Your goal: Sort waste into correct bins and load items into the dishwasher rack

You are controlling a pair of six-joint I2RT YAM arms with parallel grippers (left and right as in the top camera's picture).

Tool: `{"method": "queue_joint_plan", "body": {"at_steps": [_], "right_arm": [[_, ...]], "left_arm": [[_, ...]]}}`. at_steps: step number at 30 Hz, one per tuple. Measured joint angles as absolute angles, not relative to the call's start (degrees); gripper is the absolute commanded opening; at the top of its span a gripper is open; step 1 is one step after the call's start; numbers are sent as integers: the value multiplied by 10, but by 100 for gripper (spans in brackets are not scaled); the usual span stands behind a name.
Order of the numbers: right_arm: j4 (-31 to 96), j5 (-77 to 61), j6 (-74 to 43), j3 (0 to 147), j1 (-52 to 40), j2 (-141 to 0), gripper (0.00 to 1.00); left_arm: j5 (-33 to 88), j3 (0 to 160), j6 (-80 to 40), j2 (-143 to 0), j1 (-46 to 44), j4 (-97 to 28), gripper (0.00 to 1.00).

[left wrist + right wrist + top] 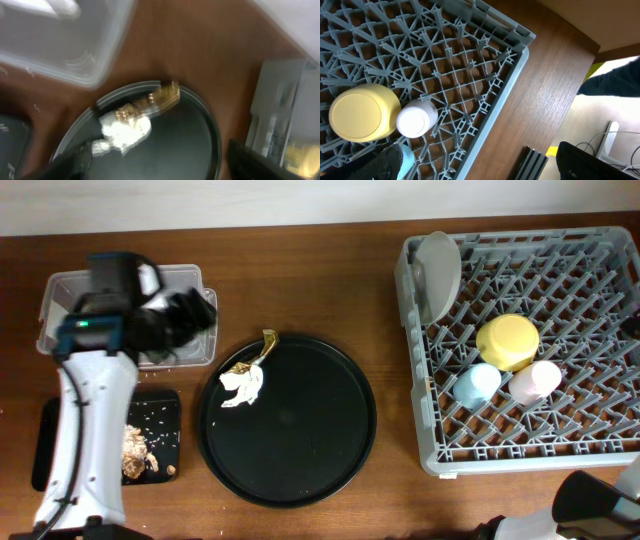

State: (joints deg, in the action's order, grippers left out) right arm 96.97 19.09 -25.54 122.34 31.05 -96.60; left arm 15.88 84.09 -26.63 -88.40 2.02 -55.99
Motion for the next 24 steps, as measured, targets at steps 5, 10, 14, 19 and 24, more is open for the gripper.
{"method": "queue_joint_plan", "body": {"at_steps": [5, 10, 14, 19, 24], "right_arm": [[970, 191, -256, 1223, 310, -966, 99], [970, 191, -255, 1223, 310, -966, 99], [970, 191, -256, 1223, 310, -966, 99], [970, 191, -256, 1223, 310, -966, 99], [970, 191, -255, 1223, 310, -966, 99]], "left_arm": [[132, 761, -248, -886, -68, -546, 62], [65, 675, -246, -908, -132, -459, 62], [13, 659, -246, -944, -154, -410, 58], [-27, 659, -246, -999, -167, -387, 54], [-45, 658, -247, -1043, -169, -386, 48]]}}
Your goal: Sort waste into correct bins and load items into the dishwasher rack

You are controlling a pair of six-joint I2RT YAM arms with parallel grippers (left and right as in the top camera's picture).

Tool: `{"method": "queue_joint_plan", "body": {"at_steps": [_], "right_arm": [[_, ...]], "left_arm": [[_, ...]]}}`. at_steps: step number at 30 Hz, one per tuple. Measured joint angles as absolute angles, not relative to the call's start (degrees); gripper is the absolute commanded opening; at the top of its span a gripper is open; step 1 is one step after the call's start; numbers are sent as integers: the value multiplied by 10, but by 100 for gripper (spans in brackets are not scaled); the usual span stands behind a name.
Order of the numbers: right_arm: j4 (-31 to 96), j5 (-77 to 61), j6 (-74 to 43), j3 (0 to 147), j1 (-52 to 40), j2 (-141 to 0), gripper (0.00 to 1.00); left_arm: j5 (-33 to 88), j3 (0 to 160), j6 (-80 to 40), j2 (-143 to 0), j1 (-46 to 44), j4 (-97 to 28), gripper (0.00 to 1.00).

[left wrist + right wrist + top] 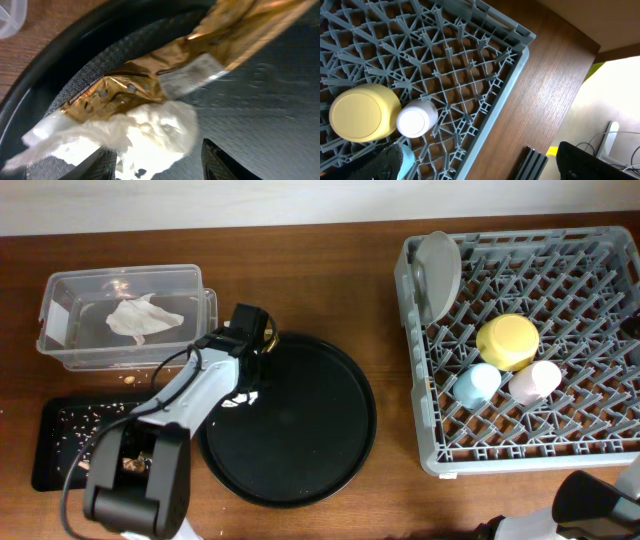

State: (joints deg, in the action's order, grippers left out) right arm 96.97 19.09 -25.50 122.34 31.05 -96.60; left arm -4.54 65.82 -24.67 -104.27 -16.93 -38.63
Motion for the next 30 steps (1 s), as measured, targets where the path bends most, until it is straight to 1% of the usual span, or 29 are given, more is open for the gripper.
{"method": "queue_joint_plan", "body": {"at_steps": [2, 5, 7, 8, 13, 19, 24, 30], "right_arm": [[970, 191, -255, 1223, 310, -966, 99], [970, 191, -256, 1223, 310, -966, 99], [970, 191, -255, 1223, 310, -966, 99], [970, 191, -255, 1223, 310, -966, 99], [970, 191, -255, 1223, 310, -966, 99], [970, 191, -255, 1223, 310, -966, 99], [970, 191, -255, 1223, 310, -966, 99], [970, 191, -255, 1223, 310, -966, 99]], "left_arm": [[-51, 658, -246, -1061, -169, -386, 41], [-55, 658, -246, -1077, -169, -385, 22], [-56, 658, -249, -1077, -169, -385, 3], [-55, 658, -249, -1077, -169, -385, 1], [-30, 665, -248, -1077, -169, -420, 1], [19, 689, -248, -1046, -169, -502, 1], [57, 704, -250, -900, -169, -541, 1], [48, 709, -252, -730, -169, -529, 1]]}}
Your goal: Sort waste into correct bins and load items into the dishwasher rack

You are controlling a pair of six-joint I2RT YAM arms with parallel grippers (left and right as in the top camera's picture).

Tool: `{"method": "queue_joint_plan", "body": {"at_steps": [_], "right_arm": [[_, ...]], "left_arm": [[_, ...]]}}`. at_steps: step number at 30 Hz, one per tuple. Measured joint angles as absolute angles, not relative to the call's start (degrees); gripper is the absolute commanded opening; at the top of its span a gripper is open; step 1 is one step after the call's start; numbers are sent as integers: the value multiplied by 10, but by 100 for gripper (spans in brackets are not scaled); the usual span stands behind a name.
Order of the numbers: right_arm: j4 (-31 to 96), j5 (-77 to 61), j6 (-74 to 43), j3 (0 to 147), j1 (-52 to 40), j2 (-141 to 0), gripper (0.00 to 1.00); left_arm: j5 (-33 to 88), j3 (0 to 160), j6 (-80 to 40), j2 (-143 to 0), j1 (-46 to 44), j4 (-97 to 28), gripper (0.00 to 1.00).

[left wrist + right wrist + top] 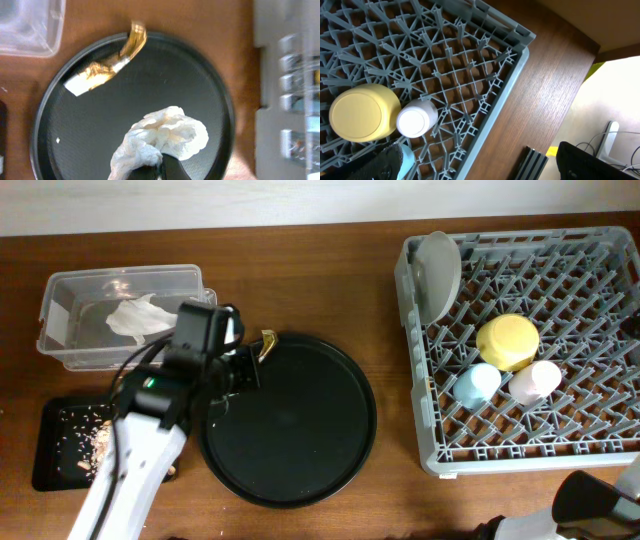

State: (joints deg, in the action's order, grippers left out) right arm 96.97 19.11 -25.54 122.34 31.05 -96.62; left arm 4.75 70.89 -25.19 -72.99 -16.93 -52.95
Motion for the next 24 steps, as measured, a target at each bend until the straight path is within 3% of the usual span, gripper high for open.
{"method": "queue_joint_plan", "body": {"at_steps": [8, 18, 24], "right_arm": [[970, 191, -255, 1223, 310, -966, 99], [969, 191, -255, 1223, 310, -966, 99], [970, 191, -255, 1223, 310, -966, 99]], "left_arm": [[-166, 710, -270, -644, -168, -436, 1], [-244, 710, -255, -811, -46, -221, 1], [-221, 710, -247, -931, 36, -132, 20]]}}
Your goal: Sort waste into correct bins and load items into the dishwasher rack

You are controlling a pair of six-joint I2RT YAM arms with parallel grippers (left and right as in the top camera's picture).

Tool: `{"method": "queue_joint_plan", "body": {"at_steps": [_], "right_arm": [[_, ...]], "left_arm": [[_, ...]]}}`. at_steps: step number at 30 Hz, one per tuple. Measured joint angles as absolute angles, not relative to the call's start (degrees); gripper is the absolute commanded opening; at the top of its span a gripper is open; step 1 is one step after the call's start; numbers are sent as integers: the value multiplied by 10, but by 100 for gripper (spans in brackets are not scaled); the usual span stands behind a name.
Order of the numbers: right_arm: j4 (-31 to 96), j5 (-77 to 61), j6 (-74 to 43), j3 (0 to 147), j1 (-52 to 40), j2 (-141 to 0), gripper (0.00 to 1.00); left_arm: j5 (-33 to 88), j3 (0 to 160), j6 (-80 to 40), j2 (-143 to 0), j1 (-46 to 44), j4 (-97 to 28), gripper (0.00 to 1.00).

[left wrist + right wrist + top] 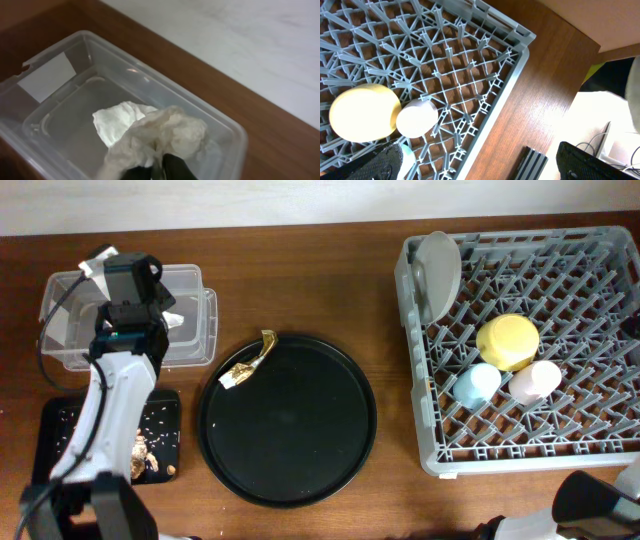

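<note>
My left gripper (pixel 160 172) is shut on a crumpled white tissue (pixel 160 135), which it holds just over the clear plastic bin (pixel 60 100) at the table's back left. From overhead, the left gripper (pixel 158 315) is above the bin (pixel 60 330). A gold foil wrapper (pixel 247 364) lies on the upper left of the round black tray (pixel 290 498). My right gripper (pixel 480 167) is open beside the rack's corner, with nothing between its fingers.
The grey dishwasher rack (pixel 420 410) on the right holds a grey plate (pixel 438 270), a yellow bowl (pixel 507 340), a blue cup (pixel 477 383) and a pink cup (pixel 537 382). A small black tray (pixel 160 405) with food scraps sits under the bin.
My left gripper, shut on the tissue, was above the round black tray and is now over the clear bin. The gold wrapper stays on the tray. The right arm has not moved.
First my left gripper was by the clear bin, while tissue and wrapper lay together on the round tray. Then it was open, down at the tissue. Then it held the tissue above the tray, wrapper left behind. Now the tissue hangs over the bin.
</note>
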State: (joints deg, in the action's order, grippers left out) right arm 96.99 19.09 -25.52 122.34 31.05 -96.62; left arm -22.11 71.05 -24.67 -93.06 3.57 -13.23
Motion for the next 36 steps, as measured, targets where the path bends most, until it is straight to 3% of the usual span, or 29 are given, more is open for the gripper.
{"method": "queue_joint_plan", "body": {"at_steps": [2, 6, 8, 18, 23, 26, 28, 31, 36], "right_arm": [[970, 191, -255, 1223, 310, -966, 99], [970, 191, -255, 1223, 310, -966, 99], [970, 191, -255, 1223, 310, -966, 99], [970, 191, -255, 1223, 310, -966, 99], [970, 191, -256, 1223, 310, -966, 99], [970, 191, -255, 1223, 310, -966, 99], [970, 191, -255, 1223, 310, -966, 99], [970, 191, -255, 1223, 310, -966, 99], [970, 191, -255, 1223, 310, -966, 99]], "left_arm": [[-216, 710, -246, -952, 48, -118, 31], [-210, 710, -245, -972, 72, -101, 92], [-210, 710, -244, -972, 78, -97, 99], [-120, 710, -244, -972, 79, -116, 99], [62, 710, -234, -958, 78, -196, 90], [185, 712, -185, -927, 67, -243, 82], [222, 713, -138, -917, 42, -290, 82], [231, 712, -69, -916, -25, -344, 82], [142, 712, -26, -915, -102, -380, 82]]}}
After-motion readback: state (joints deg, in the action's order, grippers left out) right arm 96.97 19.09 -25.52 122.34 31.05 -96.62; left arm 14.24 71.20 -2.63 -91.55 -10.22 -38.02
